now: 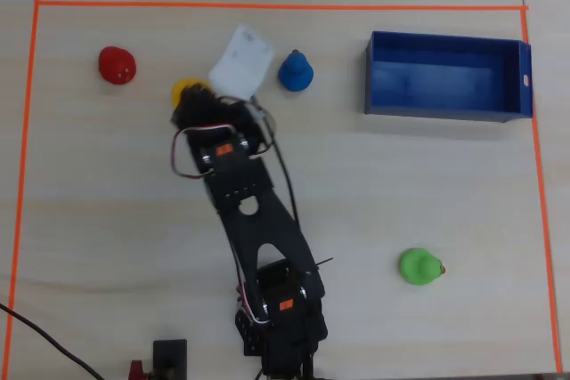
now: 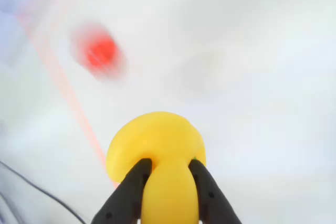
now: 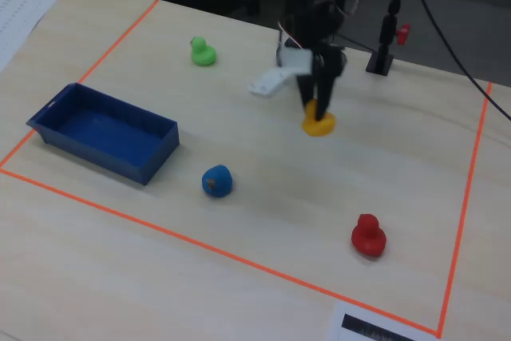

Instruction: Grasp yellow duck and put it into box.

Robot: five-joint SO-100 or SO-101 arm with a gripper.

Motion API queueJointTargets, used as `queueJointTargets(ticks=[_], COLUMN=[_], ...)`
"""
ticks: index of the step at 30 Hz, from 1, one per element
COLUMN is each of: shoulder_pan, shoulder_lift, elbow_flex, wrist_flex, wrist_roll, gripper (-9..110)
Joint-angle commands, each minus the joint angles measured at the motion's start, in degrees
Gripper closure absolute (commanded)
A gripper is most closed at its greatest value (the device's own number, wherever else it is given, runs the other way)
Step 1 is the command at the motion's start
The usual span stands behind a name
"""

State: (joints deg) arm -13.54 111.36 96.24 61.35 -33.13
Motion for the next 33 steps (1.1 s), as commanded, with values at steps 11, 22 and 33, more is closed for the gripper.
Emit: queueJointTargets(ticks=[11, 22, 33], shoulder_pan=[50.7, 47.5, 46.8], shoulder_lift=[-6.8, -16.8, -24.2], elbow_flex=[9.8, 8.4, 2.6], wrist_flex=[-33.9, -39.0, -37.9], wrist_roll=[-26.5, -25.0, -24.6], gripper=[101, 101, 63])
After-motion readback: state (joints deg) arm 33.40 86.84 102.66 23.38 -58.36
